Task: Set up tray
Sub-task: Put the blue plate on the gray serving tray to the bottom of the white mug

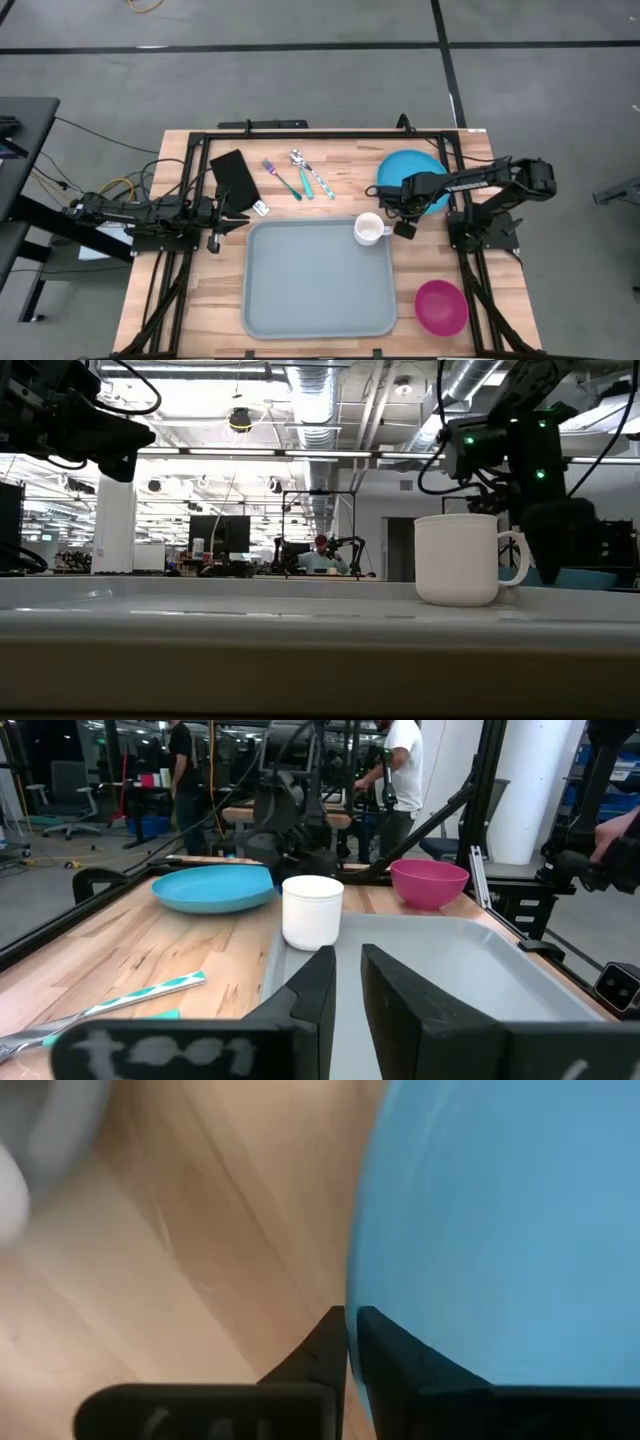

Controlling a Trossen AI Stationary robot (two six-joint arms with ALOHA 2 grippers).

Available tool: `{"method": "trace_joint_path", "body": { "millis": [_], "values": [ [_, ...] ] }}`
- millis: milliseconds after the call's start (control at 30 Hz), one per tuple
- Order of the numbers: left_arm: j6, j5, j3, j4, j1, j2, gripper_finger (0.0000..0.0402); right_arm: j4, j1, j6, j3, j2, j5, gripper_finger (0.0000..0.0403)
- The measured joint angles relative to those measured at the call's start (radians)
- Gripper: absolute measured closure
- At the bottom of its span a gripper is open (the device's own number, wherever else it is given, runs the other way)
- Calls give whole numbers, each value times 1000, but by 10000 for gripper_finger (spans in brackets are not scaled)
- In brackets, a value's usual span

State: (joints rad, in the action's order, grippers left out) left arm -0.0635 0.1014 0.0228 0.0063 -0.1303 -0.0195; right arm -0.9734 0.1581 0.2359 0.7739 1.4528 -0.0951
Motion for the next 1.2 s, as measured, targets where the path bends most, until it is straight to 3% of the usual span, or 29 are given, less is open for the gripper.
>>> {"method": "trace_joint_path", "body": {
  "millis": [367,600,833,1033,1200],
  "values": [
    [0,0,0,0,0,0,361,-73,80,1,226,0,-8,400],
    [0,0,0,0,0,0,362,-131,77,-104,415,0,-9,401],
    [0,0,0,0,0,0,361,-174,-27,-307,602,25,-17,402],
    [0,0,0,0,0,0,361,-271,-163,-480,794,150,-71,402],
    [0,0,0,0,0,0,361,-275,-254,-532,964,251,-65,402]
  ]
}}
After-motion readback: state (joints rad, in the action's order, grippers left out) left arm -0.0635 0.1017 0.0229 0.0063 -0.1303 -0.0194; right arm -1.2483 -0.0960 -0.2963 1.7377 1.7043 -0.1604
